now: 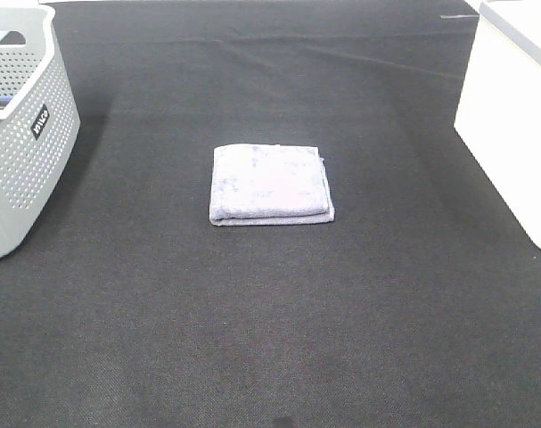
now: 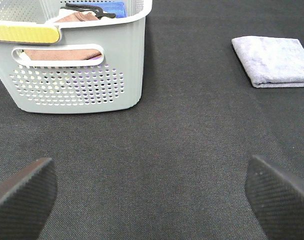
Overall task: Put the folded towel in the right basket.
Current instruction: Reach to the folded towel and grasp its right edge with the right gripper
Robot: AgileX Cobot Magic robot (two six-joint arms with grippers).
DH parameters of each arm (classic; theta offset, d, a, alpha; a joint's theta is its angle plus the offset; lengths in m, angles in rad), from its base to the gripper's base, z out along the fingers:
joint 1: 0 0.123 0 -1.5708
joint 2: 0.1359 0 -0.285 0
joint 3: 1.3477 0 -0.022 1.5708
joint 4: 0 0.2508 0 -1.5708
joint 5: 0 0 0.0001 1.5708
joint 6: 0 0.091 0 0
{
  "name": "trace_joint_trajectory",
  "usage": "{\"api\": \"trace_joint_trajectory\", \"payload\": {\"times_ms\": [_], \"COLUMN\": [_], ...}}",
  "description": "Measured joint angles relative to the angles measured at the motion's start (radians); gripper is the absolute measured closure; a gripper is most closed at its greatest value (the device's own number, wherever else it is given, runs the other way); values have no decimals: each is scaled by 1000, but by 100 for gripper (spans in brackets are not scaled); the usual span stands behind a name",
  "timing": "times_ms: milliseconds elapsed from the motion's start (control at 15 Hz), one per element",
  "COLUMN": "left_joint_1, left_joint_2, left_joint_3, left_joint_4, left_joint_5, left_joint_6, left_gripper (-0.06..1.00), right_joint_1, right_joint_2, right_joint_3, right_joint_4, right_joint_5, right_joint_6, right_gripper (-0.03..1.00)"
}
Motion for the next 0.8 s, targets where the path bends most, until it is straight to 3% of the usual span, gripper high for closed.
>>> {"api": "trace_joint_trajectory", "payload": {"times_ms": [800], "left_joint_1": [0], "left_joint_2": [0], "left_joint_3": [0], "left_joint_4": [0], "left_joint_5": [0], "left_joint_6": [0], "left_gripper": [-2], "right_joint_1": [0], "right_joint_2": [0], "right_joint_3": [0], "right_joint_4": [0], "right_joint_5": [0], "right_joint_6": [0], "right_gripper": [21]}}
